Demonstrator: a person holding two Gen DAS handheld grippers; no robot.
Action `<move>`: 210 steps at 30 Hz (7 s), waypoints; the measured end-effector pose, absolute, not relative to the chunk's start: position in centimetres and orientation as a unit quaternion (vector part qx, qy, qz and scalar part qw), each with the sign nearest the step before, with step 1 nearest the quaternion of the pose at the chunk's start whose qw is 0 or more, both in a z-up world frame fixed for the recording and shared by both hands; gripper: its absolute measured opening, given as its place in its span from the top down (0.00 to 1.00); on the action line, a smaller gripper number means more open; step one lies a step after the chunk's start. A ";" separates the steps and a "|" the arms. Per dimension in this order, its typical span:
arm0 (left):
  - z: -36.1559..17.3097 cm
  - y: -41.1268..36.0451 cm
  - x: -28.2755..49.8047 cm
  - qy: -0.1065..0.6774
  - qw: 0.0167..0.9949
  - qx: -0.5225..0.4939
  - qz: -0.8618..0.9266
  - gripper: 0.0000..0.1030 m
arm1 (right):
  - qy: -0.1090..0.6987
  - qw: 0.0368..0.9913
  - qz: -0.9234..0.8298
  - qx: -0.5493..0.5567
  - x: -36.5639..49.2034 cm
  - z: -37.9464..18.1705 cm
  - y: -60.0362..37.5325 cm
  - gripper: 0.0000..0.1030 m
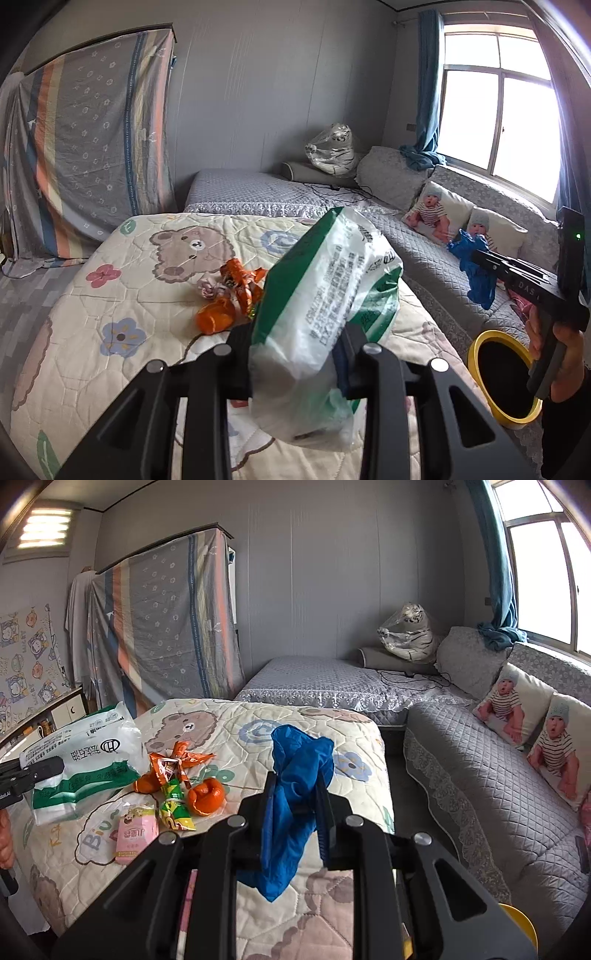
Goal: Collect trash
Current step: 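Lift the glove and white-green bag and carry them over the bin, then open both tools to drop the glove and bag into the bin, then move both tools back over the orange peels on the bed, then grasp an orange peel with the right tool while the left grasps another peel, then carry both orange peels over the bin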
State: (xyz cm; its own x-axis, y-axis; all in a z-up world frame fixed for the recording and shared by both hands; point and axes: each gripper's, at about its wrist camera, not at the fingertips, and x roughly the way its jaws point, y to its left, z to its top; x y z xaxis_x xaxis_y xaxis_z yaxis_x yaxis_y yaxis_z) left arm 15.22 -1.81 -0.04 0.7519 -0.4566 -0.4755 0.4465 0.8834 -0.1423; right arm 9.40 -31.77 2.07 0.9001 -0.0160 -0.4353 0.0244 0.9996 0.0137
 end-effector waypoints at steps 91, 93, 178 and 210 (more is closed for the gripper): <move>-7.7 -36.8 9.8 0.342 0.808 0.050 -0.477 0.14 | 0.295 0.899 -0.300 0.121 -11.5 -8.7 -48.3 0.44; -7.2 -36.1 10.4 0.335 0.813 0.048 -0.474 0.14 | 0.291 0.901 -0.301 0.116 -11.4 -8.5 -48.1 0.43; -14.0 -0.3 38.3 0.434 0.877 0.042 -0.202 0.63 | 0.408 0.904 0.129 -0.009 31.2 -10.5 -20.2 0.76; -6.0 2.5 30.8 0.352 0.918 0.007 -0.184 0.63 | 0.305 0.950 0.069 -0.027 21.5 -2.9 -24.1 0.80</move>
